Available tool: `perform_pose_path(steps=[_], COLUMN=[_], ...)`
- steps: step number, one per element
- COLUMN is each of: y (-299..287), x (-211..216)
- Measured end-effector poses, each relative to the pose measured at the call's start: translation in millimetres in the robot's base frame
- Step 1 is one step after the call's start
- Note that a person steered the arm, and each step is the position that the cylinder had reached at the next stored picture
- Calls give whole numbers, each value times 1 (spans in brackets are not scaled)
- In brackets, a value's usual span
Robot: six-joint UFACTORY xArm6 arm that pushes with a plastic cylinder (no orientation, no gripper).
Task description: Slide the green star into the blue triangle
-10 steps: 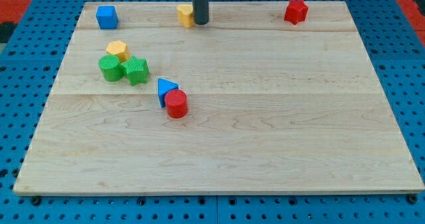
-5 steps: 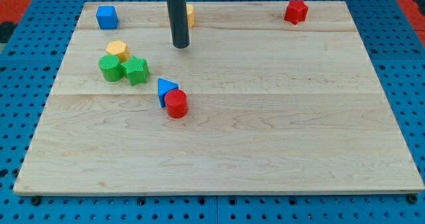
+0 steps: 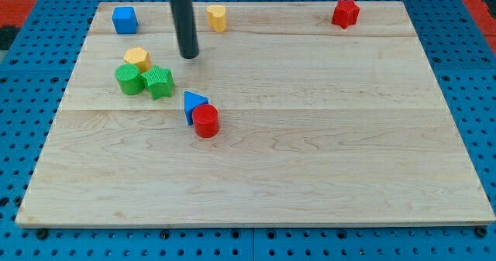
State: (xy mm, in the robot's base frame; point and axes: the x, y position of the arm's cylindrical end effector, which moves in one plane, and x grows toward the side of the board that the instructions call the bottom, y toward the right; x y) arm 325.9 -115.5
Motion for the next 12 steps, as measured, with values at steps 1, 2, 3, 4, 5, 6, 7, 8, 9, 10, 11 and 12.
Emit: perform_pose_path(steps=[1,2,3,4,5,6,7,8,9,10,11,12], y=[-17,-49,-57,-40,-49,-55,-67,-92,-58,-30,-50,-50], x=[17,37,57,59,77,87,94,94,94,94,108,112])
